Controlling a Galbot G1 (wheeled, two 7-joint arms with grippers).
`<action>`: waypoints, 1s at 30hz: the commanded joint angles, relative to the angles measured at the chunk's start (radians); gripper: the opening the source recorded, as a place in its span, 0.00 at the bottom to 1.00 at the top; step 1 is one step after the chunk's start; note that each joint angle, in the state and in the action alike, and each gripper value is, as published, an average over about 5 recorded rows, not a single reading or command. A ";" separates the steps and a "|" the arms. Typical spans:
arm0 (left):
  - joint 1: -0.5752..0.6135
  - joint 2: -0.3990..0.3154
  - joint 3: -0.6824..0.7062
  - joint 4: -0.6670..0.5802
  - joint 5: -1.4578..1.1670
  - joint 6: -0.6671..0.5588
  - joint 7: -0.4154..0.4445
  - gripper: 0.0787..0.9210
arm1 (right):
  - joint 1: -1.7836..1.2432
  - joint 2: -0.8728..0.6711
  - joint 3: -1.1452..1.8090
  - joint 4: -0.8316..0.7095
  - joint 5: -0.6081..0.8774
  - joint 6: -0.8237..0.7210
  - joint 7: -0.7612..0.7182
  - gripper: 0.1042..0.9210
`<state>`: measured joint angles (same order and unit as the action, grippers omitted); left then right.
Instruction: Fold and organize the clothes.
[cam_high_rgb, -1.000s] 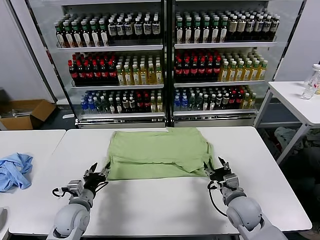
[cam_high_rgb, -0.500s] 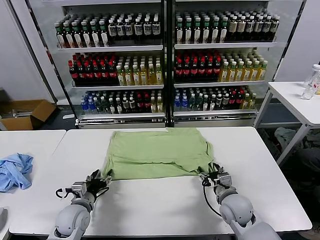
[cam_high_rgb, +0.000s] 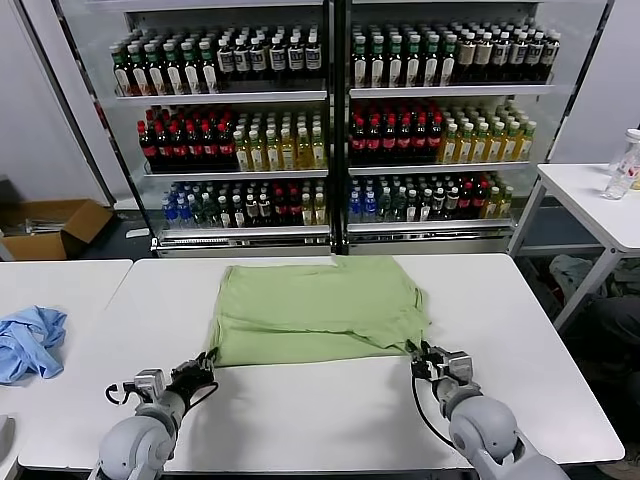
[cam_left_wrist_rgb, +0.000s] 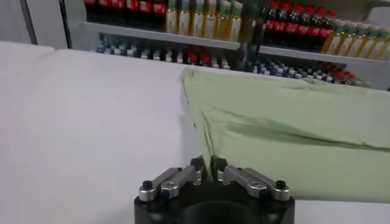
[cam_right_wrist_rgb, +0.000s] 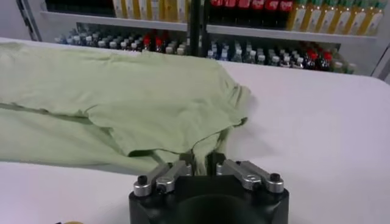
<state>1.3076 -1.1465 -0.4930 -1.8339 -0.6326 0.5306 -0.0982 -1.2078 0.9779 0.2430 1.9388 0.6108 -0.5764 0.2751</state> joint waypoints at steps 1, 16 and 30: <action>0.217 -0.012 -0.064 -0.211 -0.067 0.018 0.002 0.03 | -0.193 -0.041 0.099 0.174 0.040 -0.001 0.002 0.04; 0.593 -0.114 -0.207 -0.576 0.207 0.046 0.004 0.02 | -0.651 -0.049 0.359 0.508 -0.116 0.024 -0.032 0.11; 0.189 0.057 -0.197 -0.325 -0.042 0.015 -0.071 0.34 | 0.087 -0.108 0.074 0.157 0.007 0.060 0.025 0.61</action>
<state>1.7265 -1.1944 -0.7078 -2.3133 -0.5657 0.5585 -0.1243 -1.4692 0.8898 0.4822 2.2727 0.5865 -0.5290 0.2813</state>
